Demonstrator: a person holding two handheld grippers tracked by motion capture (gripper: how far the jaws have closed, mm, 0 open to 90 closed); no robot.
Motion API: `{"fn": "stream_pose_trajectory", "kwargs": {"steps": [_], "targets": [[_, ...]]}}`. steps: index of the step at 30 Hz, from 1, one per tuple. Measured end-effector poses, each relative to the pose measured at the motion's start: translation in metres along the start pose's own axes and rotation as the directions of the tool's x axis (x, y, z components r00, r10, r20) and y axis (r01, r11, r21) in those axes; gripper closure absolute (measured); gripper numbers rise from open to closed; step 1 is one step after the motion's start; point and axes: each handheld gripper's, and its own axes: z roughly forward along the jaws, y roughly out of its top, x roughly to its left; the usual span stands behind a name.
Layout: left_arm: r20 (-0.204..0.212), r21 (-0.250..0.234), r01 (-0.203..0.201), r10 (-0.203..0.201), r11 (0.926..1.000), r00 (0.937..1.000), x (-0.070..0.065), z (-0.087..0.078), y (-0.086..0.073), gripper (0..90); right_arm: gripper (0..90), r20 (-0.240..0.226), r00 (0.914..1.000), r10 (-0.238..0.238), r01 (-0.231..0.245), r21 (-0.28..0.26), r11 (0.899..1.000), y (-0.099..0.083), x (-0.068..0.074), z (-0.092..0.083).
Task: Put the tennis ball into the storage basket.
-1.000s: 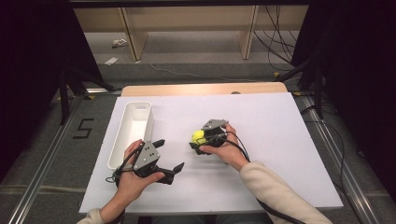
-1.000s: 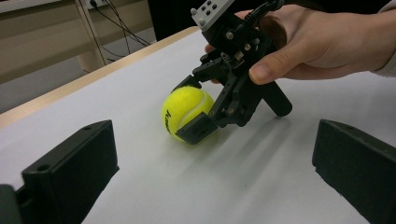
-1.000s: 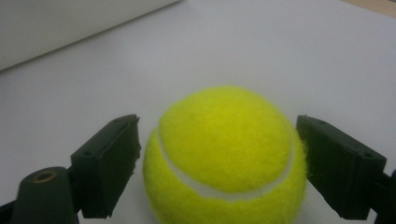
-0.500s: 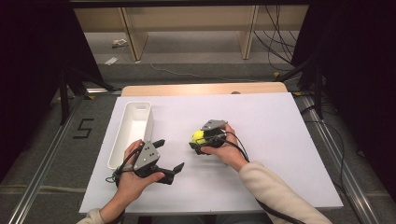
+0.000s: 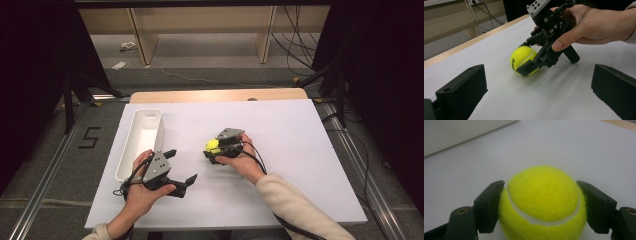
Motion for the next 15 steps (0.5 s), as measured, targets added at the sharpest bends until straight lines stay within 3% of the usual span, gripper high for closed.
{"fn": "stream_pose_trajectory", "kwargs": {"steps": [15], "targets": [[0.000, -0.001, 0.000, 0.000, 1.0000, 1.0000, 0.0002, -0.0002, 0.0000, 0.0, 26.3, 0.002, 0.9995, 0.032, -0.032, -0.021, 0.999, 0.0025, -0.0048, -0.0047]]}}
